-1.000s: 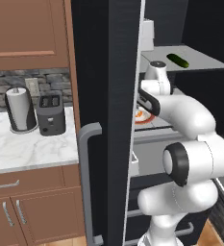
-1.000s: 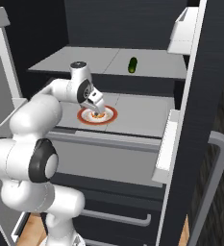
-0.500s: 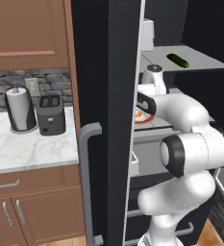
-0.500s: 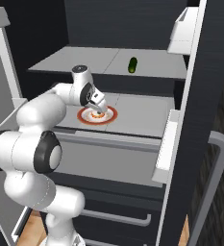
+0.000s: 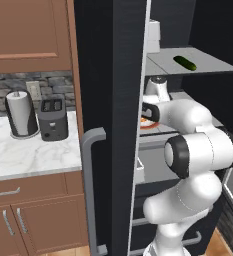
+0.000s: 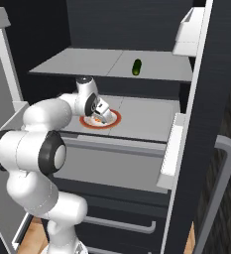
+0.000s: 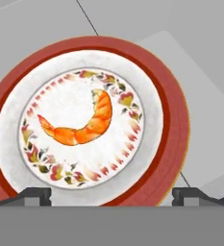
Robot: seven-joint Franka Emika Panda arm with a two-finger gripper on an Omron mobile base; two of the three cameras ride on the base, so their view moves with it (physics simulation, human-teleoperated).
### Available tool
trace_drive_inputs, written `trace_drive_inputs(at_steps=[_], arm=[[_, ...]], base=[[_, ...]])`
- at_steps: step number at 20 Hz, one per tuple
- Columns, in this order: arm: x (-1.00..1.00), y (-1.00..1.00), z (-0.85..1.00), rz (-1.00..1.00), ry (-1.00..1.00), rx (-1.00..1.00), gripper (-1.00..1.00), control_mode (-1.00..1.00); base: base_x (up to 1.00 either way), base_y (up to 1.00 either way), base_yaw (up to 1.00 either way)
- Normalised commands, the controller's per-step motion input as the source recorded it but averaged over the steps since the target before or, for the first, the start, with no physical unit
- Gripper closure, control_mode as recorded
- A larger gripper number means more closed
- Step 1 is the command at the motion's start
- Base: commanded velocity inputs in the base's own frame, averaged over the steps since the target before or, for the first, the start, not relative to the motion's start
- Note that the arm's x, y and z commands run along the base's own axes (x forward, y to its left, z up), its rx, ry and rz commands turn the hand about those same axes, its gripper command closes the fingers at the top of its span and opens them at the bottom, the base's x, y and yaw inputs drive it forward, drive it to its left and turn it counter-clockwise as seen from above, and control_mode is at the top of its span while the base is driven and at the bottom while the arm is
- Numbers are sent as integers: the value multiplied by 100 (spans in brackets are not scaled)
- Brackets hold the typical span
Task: Retrieve the shrimp from the fridge and place it on the cutting board.
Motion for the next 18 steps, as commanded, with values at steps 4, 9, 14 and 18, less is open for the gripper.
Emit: trace_drive_inputs(at_steps=[4, 9, 14, 18], arm=[[0, 0, 0, 0, 0, 0, -100, -100], [1, 0, -1, 0, 0, 0, -100, -100], [29, -8, 0, 0, 0, 0, -100, -100], [35, -7, -6, 0, 0, 0, -100, -100]], base=[[0, 0, 0], [0, 0, 0], [0, 0, 0], [0, 0, 0]])
